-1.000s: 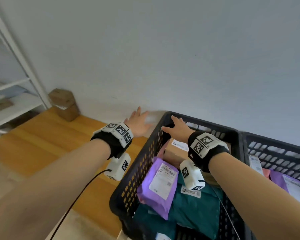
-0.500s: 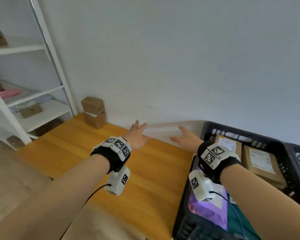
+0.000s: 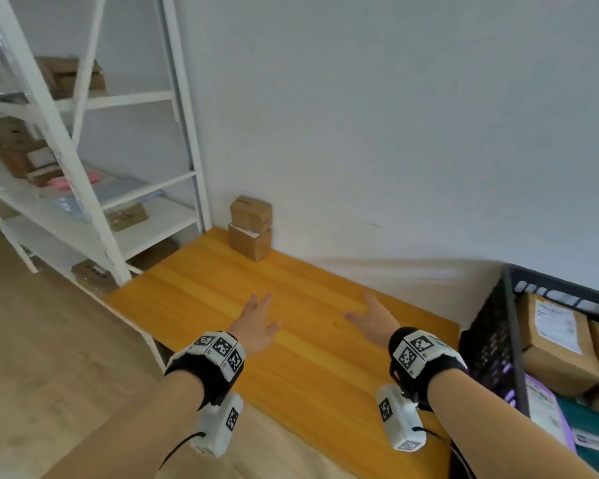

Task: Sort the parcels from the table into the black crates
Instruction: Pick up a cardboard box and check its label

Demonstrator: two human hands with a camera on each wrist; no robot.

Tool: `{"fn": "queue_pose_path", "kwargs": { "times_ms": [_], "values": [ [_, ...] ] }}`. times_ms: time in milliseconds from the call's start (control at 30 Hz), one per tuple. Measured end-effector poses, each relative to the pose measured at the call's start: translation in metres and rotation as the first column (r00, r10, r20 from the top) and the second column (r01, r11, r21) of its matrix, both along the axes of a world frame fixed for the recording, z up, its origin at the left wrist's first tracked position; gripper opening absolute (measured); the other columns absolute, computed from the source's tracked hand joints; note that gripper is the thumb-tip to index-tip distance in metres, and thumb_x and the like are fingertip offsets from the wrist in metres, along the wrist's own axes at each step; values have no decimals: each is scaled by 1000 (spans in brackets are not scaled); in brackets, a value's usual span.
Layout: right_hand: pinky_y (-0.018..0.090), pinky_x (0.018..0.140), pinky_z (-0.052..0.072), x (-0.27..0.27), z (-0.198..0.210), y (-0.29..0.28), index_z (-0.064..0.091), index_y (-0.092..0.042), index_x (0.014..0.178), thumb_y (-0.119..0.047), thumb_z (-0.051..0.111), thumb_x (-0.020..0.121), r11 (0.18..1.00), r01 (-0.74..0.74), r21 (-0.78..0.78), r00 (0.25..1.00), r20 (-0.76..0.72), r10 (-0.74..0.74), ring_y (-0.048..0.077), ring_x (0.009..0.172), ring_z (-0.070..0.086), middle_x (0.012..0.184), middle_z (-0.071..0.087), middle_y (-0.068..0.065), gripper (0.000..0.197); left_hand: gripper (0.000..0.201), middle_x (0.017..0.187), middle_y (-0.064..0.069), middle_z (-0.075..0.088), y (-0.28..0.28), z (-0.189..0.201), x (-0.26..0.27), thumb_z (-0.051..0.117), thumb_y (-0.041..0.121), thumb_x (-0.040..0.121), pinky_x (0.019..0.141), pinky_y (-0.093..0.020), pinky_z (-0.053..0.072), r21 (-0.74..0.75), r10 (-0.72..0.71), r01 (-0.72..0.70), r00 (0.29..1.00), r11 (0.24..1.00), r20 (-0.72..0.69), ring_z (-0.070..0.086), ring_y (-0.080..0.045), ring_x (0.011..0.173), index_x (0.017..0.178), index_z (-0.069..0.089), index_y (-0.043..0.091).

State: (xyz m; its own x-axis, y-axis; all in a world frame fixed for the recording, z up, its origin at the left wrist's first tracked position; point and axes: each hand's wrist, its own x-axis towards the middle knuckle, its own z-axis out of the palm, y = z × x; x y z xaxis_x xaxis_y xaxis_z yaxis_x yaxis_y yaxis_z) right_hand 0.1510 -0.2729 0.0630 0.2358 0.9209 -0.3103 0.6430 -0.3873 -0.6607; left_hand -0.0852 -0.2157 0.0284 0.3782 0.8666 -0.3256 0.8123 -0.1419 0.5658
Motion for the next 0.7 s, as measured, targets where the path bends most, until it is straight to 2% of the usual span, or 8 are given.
{"fn": "queue_pose_path", "kwargs": {
  "times_ms": [133, 233, 400, 533, 600, 700],
  "values": [
    [38, 107, 38, -35, -13, 44, 11, -19, 152, -33, 51, 97, 1000, 11, 7, 1000, -25, -11, 30, 138, 34, 157, 21, 8, 70, 71, 158, -2, -16, 27, -15, -40, 44, 34, 99, 115, -43, 25, -4, 53, -53, 998, 999, 40, -3, -22, 147, 152, -2, 25],
    [36, 102, 39, -58, -22, 84, 10, -17, 153, -32, 49, 99, 1000, 2, 6, 999, -37, -2, 30, 137, 35, 156, 23, 9, 68, 71, 158, -2, -14, 59, -19, -65, 44, 33, 99, 114, -42, 27, -9, 105, -104, 994, 995, 23, 4, -23, 147, 152, -2, 24],
    [39, 108, 34, -86, -35, 167, 10, -16, 153, -33, 49, 98, 999, 12, 41, 995, -95, -9, 29, 140, 30, 157, 21, 8, 69, 69, 159, -2, -9, 121, -23, -96, 44, 31, 99, 113, -39, 30, 1, 122, -122, 993, 993, -1, 13, -22, 146, 152, 1, 21],
    [42, 104, 42, -100, -43, 227, 14, -19, 152, -33, 51, 97, 996, 78, 35, 986, -151, -72, 31, 132, 42, 152, 32, 12, 68, 69, 159, -3, -10, 171, -23, -114, 44, 30, 100, 112, -37, 29, -34, 104, -106, 993, 994, -53, 17, -24, 145, 152, 0, 21],
    [39, 103, 39, -107, -49, 253, 16, -17, 152, -30, 50, 98, 994, 104, 39, 980, -173, -95, 31, 135, 38, 153, 30, 11, 66, 69, 159, -3, -9, 197, -22, -122, 43, 30, 100, 114, -38, 25, -32, 111, -113, 992, 993, -55, 15, -24, 146, 152, -1, 21],
    [40, 107, 34, -117, -60, 288, 18, -16, 152, -30, 47, 99, 990, 130, 47, 977, -177, -120, 29, 140, 31, 155, 26, 9, 62, 66, 160, -3, 0, 231, -24, -133, 44, 28, 100, 115, -38, 24, -19, 152, -152, 988, 988, -15, 18, -23, 145, 152, 5, 19]
  ]
}}
